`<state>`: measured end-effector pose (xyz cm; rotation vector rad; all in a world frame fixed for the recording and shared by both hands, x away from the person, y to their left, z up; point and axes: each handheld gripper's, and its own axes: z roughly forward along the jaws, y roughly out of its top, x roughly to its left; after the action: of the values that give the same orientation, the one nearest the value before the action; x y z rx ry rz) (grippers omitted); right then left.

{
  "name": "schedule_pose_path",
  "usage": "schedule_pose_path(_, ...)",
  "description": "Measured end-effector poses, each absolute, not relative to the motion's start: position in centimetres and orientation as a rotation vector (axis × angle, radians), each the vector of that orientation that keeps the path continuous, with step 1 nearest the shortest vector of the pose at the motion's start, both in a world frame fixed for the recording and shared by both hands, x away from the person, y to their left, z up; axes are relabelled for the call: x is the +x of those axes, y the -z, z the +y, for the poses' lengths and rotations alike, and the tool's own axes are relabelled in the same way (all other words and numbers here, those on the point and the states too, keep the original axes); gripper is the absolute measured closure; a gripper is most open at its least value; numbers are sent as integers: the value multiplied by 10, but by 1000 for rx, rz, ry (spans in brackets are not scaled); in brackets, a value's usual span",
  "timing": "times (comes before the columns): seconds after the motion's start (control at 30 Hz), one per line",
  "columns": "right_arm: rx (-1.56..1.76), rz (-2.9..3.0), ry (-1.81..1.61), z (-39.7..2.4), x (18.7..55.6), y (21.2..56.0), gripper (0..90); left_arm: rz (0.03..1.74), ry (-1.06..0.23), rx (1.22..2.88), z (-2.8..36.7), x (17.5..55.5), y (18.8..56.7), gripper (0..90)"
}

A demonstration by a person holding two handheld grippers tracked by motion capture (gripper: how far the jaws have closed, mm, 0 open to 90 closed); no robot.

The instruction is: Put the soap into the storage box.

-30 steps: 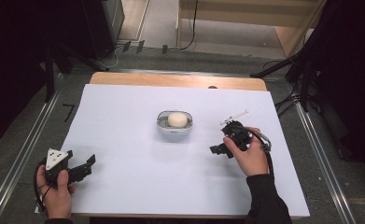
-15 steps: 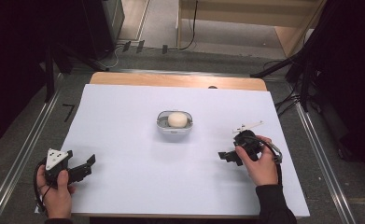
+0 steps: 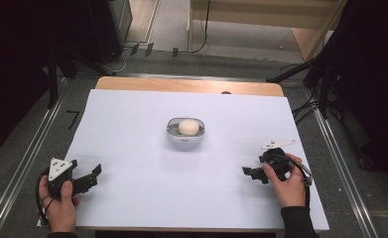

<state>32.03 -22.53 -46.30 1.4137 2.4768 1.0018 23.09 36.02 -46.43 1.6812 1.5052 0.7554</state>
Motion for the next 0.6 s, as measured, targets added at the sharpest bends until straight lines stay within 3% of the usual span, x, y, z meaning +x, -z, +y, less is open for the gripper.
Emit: schedule_pose_path(0.6,1494,2344,-1119,-282,288,475,160,1500,-761,1681,360,231,464,141)
